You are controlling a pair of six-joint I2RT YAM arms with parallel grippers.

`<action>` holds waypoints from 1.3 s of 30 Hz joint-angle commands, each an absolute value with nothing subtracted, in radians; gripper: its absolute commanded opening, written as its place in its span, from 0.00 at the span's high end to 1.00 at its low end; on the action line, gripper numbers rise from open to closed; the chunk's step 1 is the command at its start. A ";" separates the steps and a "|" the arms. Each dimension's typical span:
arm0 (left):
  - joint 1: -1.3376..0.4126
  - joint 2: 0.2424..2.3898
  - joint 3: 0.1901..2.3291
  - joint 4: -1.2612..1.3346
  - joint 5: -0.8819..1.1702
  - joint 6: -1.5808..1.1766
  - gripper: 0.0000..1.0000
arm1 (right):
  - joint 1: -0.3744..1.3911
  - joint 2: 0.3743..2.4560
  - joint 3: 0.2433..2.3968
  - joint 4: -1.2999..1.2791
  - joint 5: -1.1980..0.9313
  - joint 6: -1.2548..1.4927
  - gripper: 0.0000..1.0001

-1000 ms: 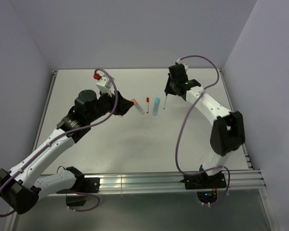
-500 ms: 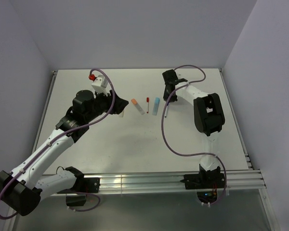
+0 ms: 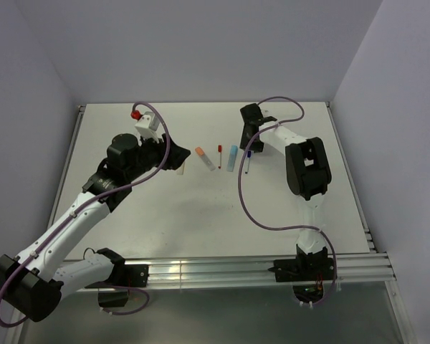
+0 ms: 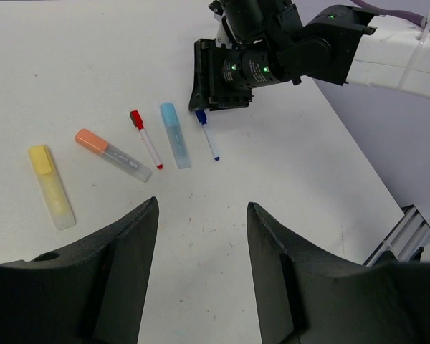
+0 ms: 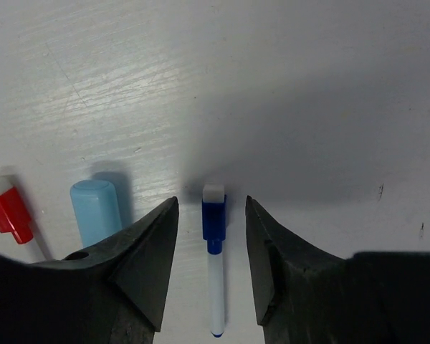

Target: Insert the pens into the pen caps

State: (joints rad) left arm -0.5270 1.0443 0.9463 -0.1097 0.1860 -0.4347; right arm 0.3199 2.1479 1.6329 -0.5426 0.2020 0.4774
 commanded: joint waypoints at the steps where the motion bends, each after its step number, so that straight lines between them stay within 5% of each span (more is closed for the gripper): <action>1: -0.520 1.035 0.943 -0.057 0.212 -0.439 0.43 | 0.314 2.114 1.663 -0.543 0.239 0.477 0.46; 6: -0.518 1.028 0.937 -0.052 0.210 -0.439 0.43 | 0.314 1.981 1.600 -0.523 0.255 0.491 0.40; 13: -0.512 1.022 0.936 -0.046 0.225 -0.443 0.43 | 0.316 1.469 1.376 -0.421 0.183 0.508 0.24; 24: -0.505 0.985 0.942 -0.044 0.244 -0.445 0.43 | 0.316 0.847 1.043 -0.382 0.111 0.479 0.13; 39: -0.495 0.962 0.937 -0.048 0.226 -0.431 0.42 | 0.316 0.736 0.953 -0.362 0.120 0.440 0.05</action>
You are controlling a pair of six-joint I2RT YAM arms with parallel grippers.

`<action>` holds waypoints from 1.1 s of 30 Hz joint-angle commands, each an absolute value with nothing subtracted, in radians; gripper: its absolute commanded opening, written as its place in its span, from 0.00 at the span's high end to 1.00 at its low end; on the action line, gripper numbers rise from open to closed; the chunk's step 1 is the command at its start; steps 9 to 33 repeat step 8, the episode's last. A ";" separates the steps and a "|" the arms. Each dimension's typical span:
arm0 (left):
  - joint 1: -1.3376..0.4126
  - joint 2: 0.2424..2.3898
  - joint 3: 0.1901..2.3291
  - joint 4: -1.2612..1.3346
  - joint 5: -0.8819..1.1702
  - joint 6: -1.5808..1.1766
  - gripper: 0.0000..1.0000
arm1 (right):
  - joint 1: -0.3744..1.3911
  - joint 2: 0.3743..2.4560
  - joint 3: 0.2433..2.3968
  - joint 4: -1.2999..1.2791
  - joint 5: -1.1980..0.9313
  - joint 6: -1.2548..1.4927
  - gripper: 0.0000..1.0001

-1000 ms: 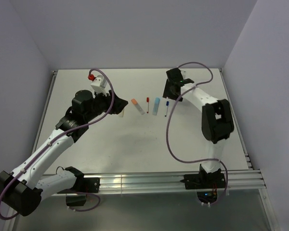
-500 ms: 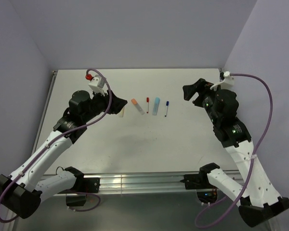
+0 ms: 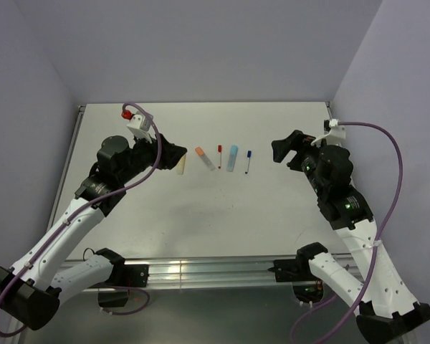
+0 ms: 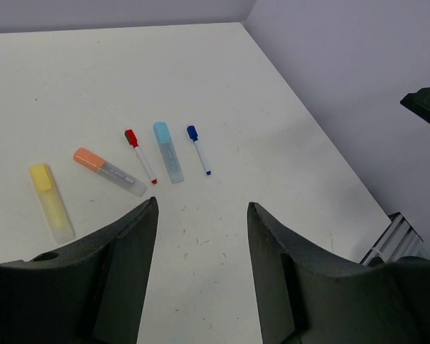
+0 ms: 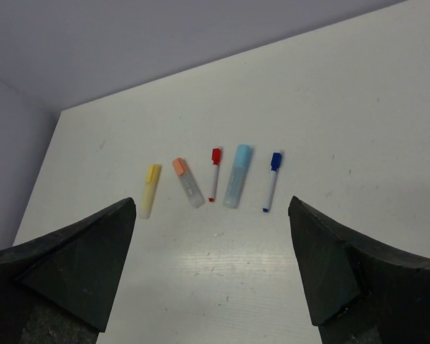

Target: Insert the pens into the pen caps

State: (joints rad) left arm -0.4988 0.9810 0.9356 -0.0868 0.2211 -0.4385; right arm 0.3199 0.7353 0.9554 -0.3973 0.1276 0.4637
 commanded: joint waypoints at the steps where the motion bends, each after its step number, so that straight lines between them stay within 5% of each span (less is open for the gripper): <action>1: -0.494 0.962 0.936 -0.046 0.225 -0.433 0.42 | 0.316 0.736 0.953 -0.361 0.114 0.436 0.05; 33: -0.495 0.968 0.936 -0.044 0.239 -0.436 0.42 | 0.316 0.741 0.956 -0.356 0.104 0.426 0.02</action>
